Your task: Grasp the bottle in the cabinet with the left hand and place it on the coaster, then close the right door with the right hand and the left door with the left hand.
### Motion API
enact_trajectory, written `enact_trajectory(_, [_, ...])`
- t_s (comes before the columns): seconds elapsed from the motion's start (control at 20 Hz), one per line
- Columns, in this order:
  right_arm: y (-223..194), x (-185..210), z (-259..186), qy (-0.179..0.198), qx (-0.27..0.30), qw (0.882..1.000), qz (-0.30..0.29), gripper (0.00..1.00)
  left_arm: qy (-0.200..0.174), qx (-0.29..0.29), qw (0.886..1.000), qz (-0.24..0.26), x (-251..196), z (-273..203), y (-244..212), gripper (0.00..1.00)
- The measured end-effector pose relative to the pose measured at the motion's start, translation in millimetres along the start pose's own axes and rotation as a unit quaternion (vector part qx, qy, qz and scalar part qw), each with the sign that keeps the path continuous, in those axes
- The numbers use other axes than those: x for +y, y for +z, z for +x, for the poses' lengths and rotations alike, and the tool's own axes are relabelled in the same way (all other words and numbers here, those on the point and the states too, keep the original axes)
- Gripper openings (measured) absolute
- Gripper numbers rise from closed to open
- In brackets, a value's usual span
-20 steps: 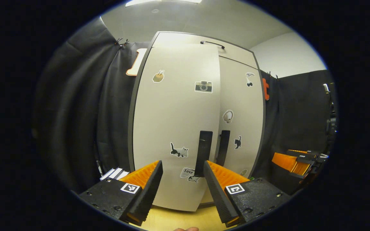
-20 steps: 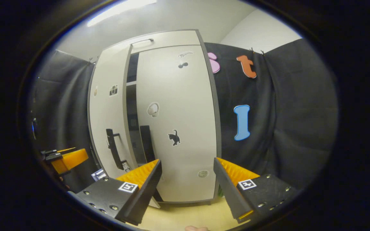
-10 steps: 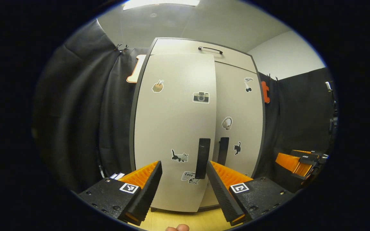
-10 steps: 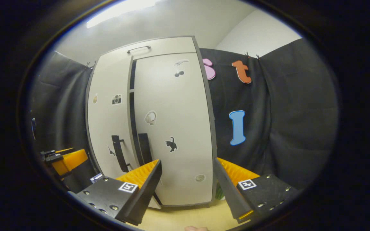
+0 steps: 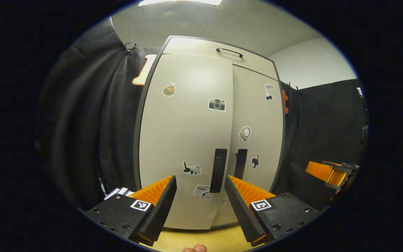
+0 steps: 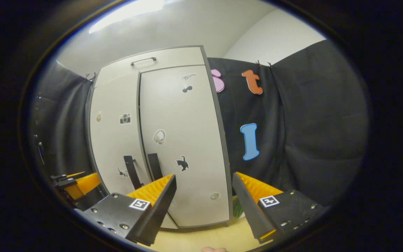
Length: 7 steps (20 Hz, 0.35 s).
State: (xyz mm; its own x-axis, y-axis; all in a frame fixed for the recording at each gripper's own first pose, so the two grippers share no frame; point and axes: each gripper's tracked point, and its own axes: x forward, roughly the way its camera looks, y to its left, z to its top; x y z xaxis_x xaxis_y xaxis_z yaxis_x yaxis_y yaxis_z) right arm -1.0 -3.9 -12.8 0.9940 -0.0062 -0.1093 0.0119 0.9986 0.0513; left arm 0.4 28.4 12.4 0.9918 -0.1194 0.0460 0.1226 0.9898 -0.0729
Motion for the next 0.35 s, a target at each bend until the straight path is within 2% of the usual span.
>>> enact_trajectory(0.35, [7, -14, -26, -0.046, -0.013, 0.999, 0.000, 0.98, -0.054, 0.001, 0.998, 0.007, -18, 4, 2, 0.88])
